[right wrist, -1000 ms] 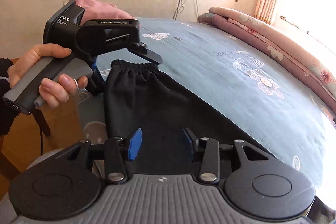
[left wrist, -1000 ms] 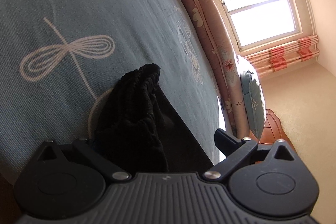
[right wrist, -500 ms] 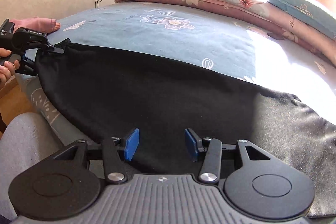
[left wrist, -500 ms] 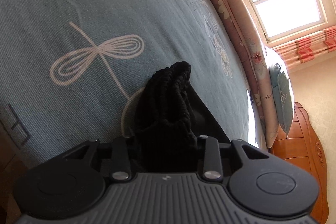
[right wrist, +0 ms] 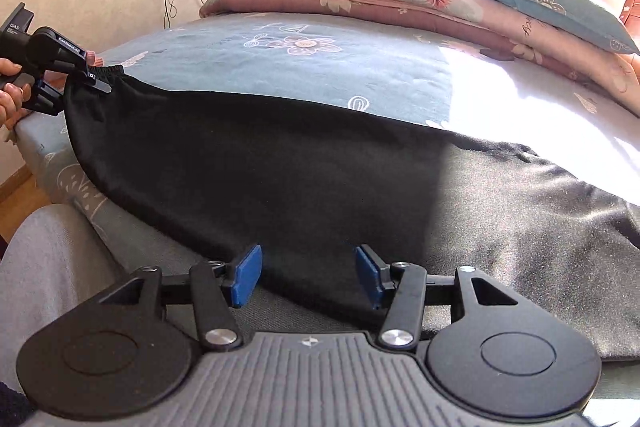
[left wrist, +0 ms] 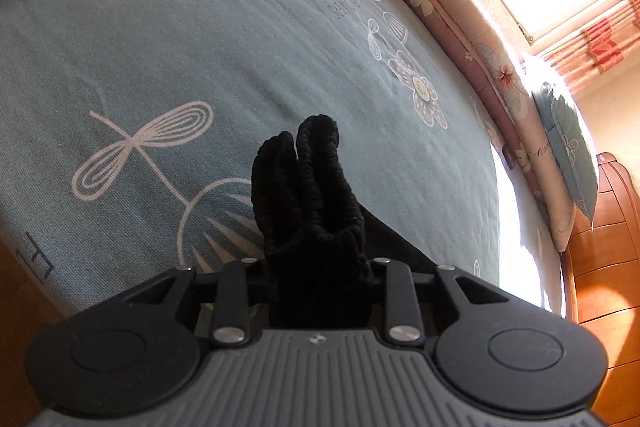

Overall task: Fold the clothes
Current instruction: 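Carry the held cuff with the left gripper over the pants strip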

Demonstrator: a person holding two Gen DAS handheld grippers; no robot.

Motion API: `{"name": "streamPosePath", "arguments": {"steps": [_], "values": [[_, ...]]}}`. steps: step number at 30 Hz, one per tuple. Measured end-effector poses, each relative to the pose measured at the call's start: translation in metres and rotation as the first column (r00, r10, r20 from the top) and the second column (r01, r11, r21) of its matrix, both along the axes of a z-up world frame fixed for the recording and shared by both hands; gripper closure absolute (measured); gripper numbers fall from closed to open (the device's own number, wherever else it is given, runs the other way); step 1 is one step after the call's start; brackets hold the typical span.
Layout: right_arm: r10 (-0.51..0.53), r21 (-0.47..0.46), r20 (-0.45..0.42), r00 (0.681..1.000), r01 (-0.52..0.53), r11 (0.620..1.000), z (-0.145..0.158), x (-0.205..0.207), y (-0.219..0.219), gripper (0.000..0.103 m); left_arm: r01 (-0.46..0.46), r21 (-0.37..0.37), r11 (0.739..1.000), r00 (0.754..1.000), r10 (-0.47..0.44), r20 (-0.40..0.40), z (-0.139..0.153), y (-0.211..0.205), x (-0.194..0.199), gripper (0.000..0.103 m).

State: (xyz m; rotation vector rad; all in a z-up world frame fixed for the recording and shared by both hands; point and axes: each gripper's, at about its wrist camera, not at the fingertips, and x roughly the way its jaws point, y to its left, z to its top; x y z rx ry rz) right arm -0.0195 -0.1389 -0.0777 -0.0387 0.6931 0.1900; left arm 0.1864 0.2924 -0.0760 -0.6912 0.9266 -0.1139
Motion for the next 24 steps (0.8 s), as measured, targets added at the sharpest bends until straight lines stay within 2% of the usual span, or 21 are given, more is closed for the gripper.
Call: {"name": "streamPosePath", "arguments": {"steps": [8, 14, 19, 24], "values": [[-0.027, 0.055, 0.019, 0.999, 0.026, 0.998, -0.001, -0.003, -0.018, 0.042, 0.09, 0.017, 0.996, 0.993, -0.092, 0.078, 0.044, -0.042, -0.002, 0.075], [-0.048, 0.083, 0.029, 0.998, 0.046, 0.996, -0.002, -0.006, -0.029, 0.042, 0.173, 0.02, 0.985, 0.975, -0.174, 0.134, 0.071, -0.081, -0.003, 0.076], [-0.061, 0.099, 0.035, 0.998, 0.057, 0.993, -0.003, -0.007, -0.036, 0.042, 0.242, 0.006, 0.97, 0.955, -0.24, 0.175, 0.088, -0.113, -0.002, 0.075], [-0.068, 0.114, 0.043, 0.997, 0.062, 0.992, -0.003, -0.009, -0.042, 0.042, 0.29, 0.001, 0.957, 0.942, -0.286, 0.173, 0.091, -0.143, 0.0, 0.076]]}}
